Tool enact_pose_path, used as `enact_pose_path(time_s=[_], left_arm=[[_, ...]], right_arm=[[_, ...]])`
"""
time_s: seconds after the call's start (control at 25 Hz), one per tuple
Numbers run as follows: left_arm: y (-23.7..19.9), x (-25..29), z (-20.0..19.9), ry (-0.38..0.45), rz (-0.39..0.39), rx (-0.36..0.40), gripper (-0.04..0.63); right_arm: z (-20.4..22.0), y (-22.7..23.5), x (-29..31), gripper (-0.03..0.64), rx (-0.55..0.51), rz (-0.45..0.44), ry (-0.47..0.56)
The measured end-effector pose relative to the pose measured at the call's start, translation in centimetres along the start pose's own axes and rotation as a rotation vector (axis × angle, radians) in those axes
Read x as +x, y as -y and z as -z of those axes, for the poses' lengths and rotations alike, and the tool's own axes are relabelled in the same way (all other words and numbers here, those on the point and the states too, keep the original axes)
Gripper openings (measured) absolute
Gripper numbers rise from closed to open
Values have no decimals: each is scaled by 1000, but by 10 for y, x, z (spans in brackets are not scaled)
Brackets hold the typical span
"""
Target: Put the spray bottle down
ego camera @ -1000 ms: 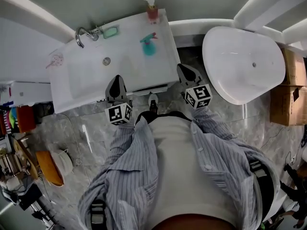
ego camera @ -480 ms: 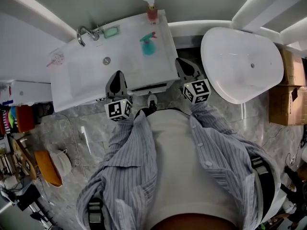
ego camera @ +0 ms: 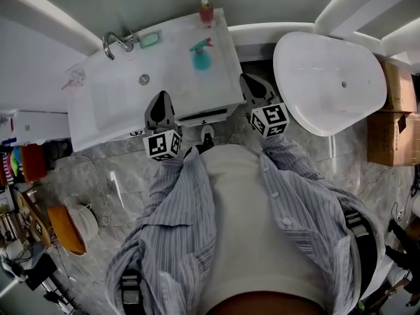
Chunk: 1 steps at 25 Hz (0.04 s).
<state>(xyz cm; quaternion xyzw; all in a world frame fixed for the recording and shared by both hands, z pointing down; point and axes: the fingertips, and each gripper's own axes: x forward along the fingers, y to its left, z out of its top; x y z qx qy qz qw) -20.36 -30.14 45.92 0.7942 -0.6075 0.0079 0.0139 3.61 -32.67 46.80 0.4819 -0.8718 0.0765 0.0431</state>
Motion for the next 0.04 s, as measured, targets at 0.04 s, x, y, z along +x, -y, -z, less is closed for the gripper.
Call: enact_pose_path(time_s=[0.04], left_arm=[[0,0,0,0,2,-2,2]], right_arm=[[-1,0,0,14,-2,1,1]])
